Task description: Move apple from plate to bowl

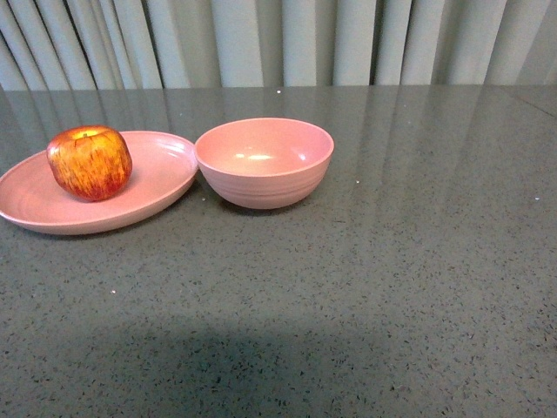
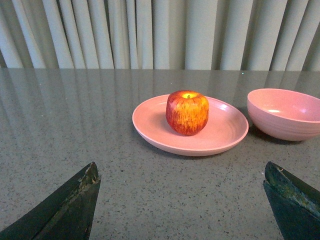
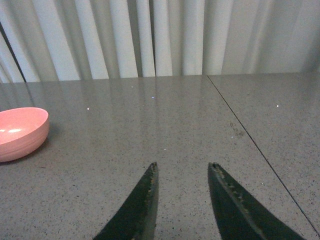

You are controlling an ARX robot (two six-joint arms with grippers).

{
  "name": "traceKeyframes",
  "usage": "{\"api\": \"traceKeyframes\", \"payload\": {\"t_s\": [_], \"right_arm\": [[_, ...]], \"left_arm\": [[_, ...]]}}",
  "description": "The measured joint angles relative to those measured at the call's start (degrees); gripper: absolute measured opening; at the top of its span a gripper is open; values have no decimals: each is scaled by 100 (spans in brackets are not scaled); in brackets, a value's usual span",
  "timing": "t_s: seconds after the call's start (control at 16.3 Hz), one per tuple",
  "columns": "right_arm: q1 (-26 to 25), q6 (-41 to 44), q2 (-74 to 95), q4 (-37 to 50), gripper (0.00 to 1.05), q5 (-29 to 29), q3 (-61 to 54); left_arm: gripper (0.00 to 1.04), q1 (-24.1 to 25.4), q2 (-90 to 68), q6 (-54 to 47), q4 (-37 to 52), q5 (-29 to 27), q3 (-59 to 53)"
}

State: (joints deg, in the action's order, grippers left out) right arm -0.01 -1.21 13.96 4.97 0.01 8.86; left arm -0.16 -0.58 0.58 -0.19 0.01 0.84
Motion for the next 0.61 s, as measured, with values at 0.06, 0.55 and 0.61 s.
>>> {"api": "traceKeyframes", "payload": {"t_s": [0.06,0.55,0.61], "right_arm": [[0,11,-74,13,22,0,-72],[0,83,-1078,-551,2,-2,-542],[0,83,-1110,-542,2,-2,-562]], "left_arm": [[98,0,0,2,0,-2,0],[98,0,0,0,-2,-2,0],[98,0,0,0,0,-2,0]]}}
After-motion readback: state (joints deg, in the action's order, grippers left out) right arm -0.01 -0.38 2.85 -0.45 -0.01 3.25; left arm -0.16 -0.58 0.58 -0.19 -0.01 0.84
